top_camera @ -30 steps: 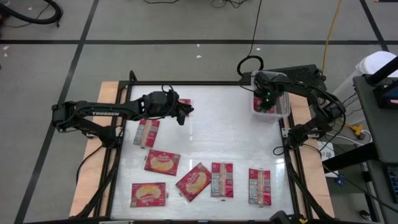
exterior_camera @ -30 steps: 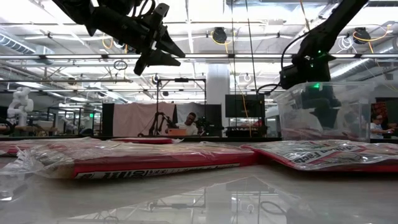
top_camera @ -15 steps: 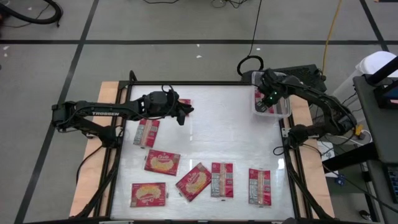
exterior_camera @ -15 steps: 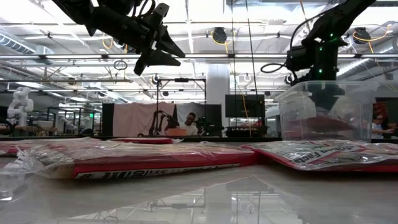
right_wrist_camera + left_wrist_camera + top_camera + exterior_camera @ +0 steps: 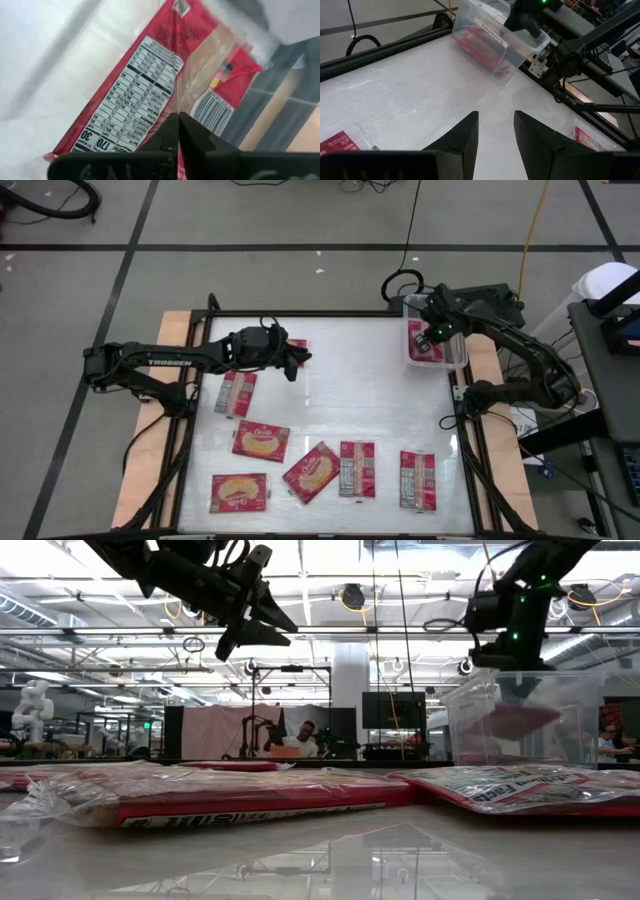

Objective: Sort popcorn bags into baskets
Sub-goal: Put the red popcorn bag into the transparent container

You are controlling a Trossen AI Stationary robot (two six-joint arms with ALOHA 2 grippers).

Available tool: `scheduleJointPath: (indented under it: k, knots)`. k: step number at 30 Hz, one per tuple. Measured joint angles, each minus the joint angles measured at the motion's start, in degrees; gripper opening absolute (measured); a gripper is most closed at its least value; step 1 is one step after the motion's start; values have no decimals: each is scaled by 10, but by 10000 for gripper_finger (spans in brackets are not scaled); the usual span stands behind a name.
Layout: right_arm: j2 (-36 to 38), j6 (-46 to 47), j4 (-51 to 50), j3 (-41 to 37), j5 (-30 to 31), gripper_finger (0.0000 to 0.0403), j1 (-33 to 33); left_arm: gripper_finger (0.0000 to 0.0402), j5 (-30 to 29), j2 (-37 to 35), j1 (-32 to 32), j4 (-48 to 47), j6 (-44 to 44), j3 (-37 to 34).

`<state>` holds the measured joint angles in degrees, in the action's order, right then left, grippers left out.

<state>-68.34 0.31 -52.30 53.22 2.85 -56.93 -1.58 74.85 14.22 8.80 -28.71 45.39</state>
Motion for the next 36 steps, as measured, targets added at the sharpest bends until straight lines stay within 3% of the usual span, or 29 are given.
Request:
scheduleJointPath:
  k: [17,24,29,36]
  knots:
    - [9,44,-53,159,18,0,0,127,0,0,0,0,13,0]
    - [9,54,-56,200,-8,0,1,127,0,0,0,0,15,0]
    - [9,95,-61,226,-45,0,29,127,0,0,0,1,20,0]
    - [-7,180,-128,229,-41,0,68,127,0,0,0,1,20,0]
